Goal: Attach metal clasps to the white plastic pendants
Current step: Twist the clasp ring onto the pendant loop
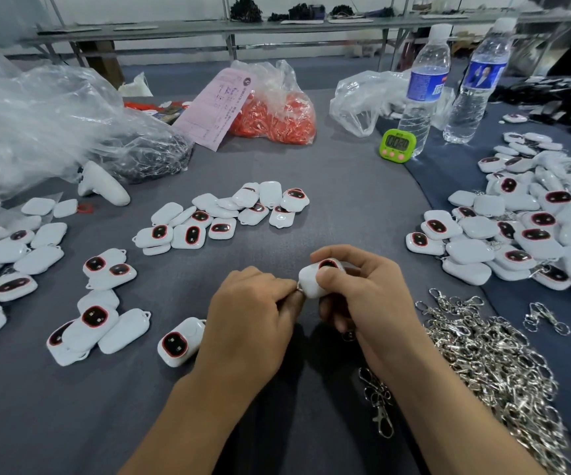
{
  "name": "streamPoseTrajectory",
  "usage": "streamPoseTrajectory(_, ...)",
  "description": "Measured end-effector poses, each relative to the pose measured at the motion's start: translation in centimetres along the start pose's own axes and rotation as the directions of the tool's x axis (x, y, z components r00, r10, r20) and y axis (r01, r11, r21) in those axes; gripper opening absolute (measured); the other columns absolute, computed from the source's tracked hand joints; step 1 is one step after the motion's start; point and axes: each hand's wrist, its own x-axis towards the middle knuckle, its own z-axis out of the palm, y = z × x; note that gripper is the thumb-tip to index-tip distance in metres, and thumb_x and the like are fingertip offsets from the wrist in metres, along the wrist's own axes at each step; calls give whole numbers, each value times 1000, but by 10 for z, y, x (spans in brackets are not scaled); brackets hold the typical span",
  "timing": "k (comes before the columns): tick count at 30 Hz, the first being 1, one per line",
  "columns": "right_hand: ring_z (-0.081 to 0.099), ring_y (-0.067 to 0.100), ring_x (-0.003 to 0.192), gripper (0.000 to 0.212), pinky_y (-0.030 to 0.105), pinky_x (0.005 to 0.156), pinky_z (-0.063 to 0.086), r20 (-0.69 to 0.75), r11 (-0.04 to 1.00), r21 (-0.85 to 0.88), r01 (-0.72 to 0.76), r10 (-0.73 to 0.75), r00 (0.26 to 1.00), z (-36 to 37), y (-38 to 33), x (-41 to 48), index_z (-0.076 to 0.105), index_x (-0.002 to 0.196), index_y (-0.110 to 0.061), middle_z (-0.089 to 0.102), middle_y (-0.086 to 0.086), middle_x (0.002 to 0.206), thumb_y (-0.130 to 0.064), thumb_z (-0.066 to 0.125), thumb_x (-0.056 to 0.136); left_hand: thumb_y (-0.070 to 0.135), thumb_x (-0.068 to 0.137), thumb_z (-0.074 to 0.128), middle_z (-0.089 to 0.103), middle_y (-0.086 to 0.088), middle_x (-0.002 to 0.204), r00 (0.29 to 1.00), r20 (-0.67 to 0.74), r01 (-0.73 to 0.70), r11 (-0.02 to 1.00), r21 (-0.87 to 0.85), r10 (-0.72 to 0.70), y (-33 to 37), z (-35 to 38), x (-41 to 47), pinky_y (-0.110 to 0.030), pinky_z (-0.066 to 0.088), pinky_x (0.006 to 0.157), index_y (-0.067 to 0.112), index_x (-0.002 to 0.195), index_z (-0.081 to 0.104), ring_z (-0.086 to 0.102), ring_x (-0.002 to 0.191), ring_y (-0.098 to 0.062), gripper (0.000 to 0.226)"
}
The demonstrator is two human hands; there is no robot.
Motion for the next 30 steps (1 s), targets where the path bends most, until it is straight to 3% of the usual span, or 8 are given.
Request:
streamPoseTrajectory(5,48,19,43,22,20,36,30,43,978,169,-118,113,993,-5,-6,3,74,89,-7,68,16,72,6,57,91,31,88,74,68,20,63,939,182,343,786,-514,-292,3,-1,2,-10,42,55,49,81,76,60,60,3,19)
streamPoseTrajectory(9,49,17,42,21,21,37,30,69,966,188,-177,167,984,-7,-7,2,74,91,-7,67,15,69,3,56,92,30,88,74,65,13,55,918,250,397,706,-587,-308,4,-4,4,-11,40,52,52,75,77,53,52,1,26)
streamPoseTrajectory(13,48,17,40,23,20,36,31,20,990,102,-94,92,996,-5,-3,1,75,87,-11,66,12,66,5,59,88,35,85,72,67,9,59,958,149,286,854,-436,-245,4,-4,1,-21,43,59,34,73,78,60,67,-14,14)
streamPoseTrajectory(15,51,16,44,17,23,40,38,-37,997,-73,18,-21,999,-1,1,-1,76,86,-16,68,5,66,-4,65,81,34,85,66,57,4,54,989,89,129,978,-164,-116,4,-2,-1,-30,29,59,17,61,70,49,61,-16,29)
streamPoseTrajectory(19,59,10,53,16,29,53,53,-48,894,-412,175,-213,976,5,7,-5,74,84,-32,69,-6,68,-24,67,73,24,83,63,53,2,53,997,64,-48,993,109,42,5,-3,-2,-30,10,61,17,57,65,39,57,-18,28)
streamPoseTrajectory(23,49,17,42,25,21,38,35,-63,998,-55,23,-26,998,3,-3,-3,75,84,-16,68,7,69,5,60,87,32,90,69,62,7,61,985,68,165,974,-158,-156,5,0,-3,-28,34,62,27,76,76,50,65,-11,16)
streamPoseTrajectory(25,48,17,41,28,21,41,31,-41,990,105,-92,97,995,1,-9,-3,74,84,-13,69,10,70,7,56,90,35,89,73,68,9,63,953,137,302,854,-424,-269,6,-1,0,-18,43,58,44,83,76,60,63,-8,11)
streamPoseTrajectory(30,48,15,40,22,19,37,29,35,935,276,-223,223,974,-2,-14,-3,74,92,-8,67,12,66,2,54,92,25,91,72,56,17,48,909,271,415,639,-648,-316,11,-4,5,-10,37,50,41,76,80,47,47,1,24)
